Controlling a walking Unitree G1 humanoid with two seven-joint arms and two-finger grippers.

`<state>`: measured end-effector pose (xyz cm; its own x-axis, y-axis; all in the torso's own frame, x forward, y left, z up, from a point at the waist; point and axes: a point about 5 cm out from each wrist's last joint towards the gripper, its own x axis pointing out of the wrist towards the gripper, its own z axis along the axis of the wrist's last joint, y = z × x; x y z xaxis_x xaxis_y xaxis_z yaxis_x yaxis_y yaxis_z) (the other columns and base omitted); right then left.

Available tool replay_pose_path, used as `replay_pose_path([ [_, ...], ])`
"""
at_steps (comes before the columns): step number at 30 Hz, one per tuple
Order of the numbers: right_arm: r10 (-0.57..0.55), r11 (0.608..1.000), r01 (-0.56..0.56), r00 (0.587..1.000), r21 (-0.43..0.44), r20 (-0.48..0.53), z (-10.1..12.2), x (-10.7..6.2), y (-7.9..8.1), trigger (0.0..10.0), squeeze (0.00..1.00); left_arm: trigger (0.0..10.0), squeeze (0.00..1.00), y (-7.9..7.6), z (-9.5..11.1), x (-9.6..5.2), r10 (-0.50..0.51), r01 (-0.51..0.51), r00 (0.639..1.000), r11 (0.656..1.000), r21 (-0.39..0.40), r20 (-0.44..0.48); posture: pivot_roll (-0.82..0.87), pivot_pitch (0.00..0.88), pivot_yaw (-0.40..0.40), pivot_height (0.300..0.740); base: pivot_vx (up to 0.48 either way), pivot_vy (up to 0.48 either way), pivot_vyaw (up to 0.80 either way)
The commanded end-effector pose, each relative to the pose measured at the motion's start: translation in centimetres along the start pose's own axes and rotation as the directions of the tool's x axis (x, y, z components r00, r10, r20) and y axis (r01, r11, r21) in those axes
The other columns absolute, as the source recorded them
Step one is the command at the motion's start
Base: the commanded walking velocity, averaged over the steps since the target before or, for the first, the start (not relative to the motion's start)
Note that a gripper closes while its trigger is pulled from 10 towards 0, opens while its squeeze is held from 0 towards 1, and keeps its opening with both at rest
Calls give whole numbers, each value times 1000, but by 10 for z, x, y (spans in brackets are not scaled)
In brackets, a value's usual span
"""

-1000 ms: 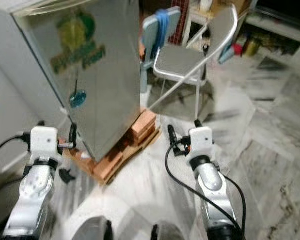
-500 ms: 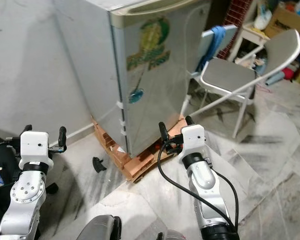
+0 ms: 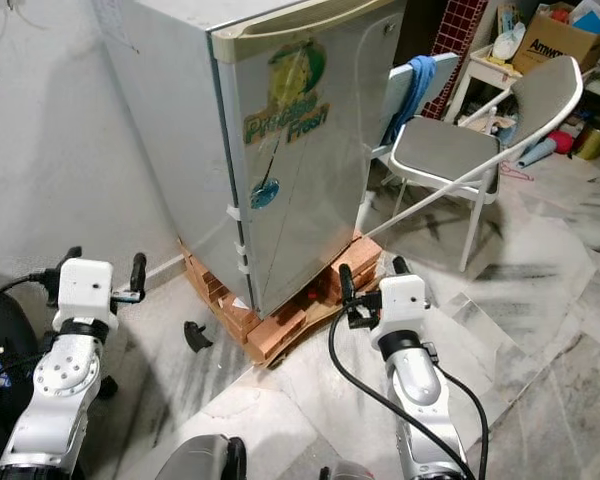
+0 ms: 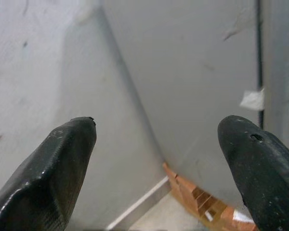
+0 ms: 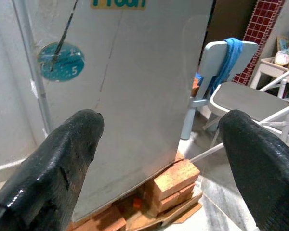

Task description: Restocking fridge

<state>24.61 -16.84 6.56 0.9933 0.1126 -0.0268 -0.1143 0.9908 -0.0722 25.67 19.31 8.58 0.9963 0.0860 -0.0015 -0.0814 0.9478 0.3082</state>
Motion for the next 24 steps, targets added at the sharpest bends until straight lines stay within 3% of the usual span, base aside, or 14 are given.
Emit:
replay_pose_path([
  [1,-14,1000,15,1000,-6,9,1,1,-1,10000,0,10000,0,1,-3,0,-6,6,1000,1000,10,-7,64,0,33,740,0,0,0],
  [8,-36,999,37,999,-39,7,-2,-1,-5,10000,0,10000,0,-3,-12,-3,-10,10,1000,1000,7,-21,54,0,31,740,0,0,0],
  [24,-27,997,28,1000,-72,7,0,1,-8,10000,0,10000,0,-9,-14,-2,-18,18,1000,1000,-13,-9,47,0,6,740,47,0,0],
])
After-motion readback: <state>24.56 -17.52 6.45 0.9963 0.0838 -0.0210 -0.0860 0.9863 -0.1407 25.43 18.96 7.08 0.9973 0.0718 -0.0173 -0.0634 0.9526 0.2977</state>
